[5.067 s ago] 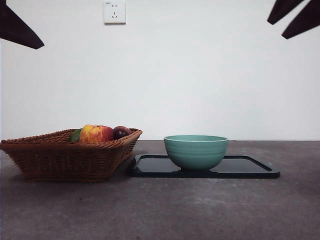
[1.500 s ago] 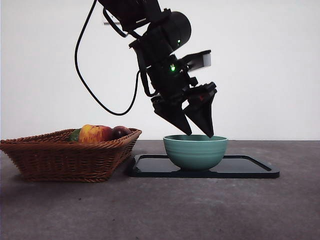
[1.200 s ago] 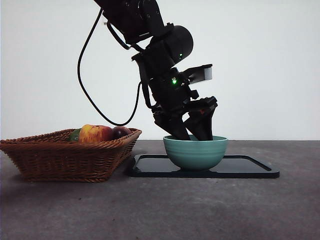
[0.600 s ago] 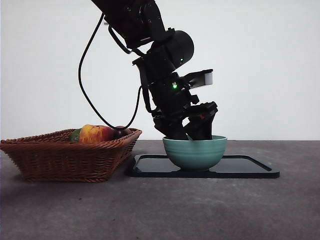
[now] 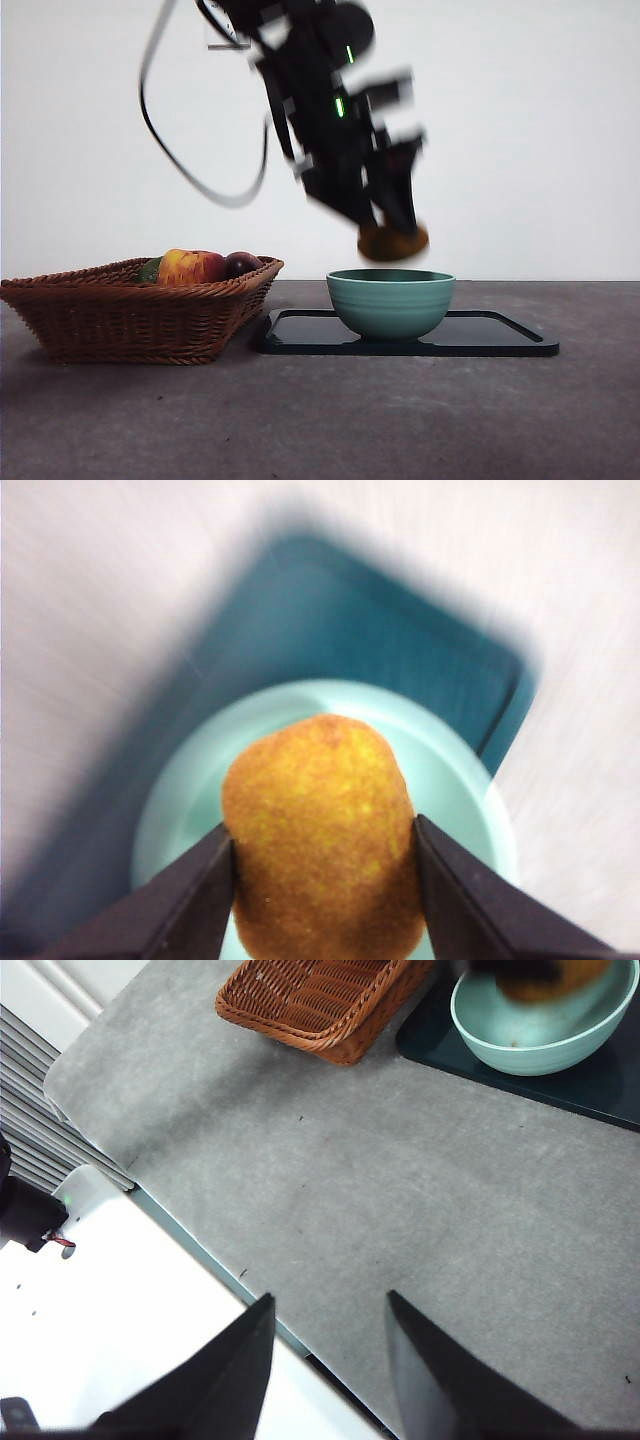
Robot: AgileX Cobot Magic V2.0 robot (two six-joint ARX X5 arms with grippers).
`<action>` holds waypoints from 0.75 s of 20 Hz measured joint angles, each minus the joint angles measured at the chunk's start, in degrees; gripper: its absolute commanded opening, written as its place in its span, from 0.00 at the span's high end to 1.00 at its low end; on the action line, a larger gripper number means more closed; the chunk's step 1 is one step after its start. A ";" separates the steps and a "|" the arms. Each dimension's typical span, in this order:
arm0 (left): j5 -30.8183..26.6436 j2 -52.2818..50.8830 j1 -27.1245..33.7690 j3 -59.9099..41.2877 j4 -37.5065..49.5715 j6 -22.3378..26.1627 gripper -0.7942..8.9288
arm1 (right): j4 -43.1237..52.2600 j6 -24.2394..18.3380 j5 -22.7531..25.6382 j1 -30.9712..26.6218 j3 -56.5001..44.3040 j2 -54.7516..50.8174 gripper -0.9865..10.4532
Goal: Pick up the wifruite, put it on the bowl, pick up the plate, put it on desk
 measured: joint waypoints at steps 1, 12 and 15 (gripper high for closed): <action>0.00 -3.96 0.57 0.00 0.04 -1.29 0.74 | 0.00 -0.02 0.00 0.00 0.00 0.00 0.76; -0.44 -31.89 8.68 0.02 -15.67 -15.56 0.73 | 0.04 -0.07 0.07 0.00 0.00 -0.02 0.76; -2.69 -35.32 11.78 -2.01 -17.73 -17.09 0.73 | 0.20 -0.09 1.44 0.00 0.00 -0.02 0.76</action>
